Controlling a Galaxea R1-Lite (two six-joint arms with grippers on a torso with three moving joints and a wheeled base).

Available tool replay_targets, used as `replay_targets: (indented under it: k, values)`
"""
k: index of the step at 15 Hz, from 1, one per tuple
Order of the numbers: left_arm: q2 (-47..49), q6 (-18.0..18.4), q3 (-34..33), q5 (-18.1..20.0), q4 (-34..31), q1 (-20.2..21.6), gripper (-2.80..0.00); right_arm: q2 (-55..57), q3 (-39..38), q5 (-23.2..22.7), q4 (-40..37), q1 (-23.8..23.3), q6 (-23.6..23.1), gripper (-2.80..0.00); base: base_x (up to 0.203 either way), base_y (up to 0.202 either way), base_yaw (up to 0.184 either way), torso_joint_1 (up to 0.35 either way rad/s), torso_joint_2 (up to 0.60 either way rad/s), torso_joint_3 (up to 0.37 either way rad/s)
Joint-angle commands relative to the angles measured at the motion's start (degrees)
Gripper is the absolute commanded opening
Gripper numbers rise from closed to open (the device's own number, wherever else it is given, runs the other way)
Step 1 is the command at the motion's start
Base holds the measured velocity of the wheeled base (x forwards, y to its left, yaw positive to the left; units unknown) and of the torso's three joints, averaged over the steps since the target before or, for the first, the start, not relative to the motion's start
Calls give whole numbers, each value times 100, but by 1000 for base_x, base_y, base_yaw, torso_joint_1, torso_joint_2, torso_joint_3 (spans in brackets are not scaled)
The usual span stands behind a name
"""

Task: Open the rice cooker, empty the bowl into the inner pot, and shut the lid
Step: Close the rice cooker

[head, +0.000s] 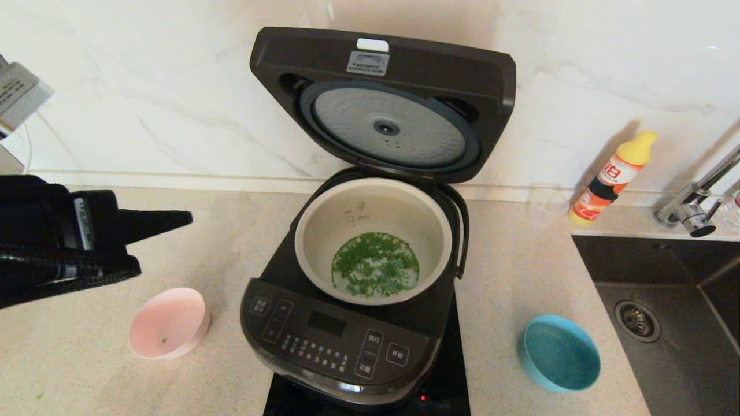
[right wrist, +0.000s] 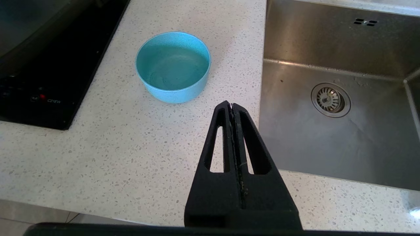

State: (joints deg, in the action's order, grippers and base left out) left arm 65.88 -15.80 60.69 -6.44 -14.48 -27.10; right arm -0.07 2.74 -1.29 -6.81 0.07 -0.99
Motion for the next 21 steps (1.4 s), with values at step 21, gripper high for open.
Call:
replay_targets:
  k: [21]
  values:
    - [3270, -1874, -868, 2086, 3215, 1426, -280, 7, -2, -3, -4, 1, -7, -280, 0, 0, 0, 0, 0, 0]
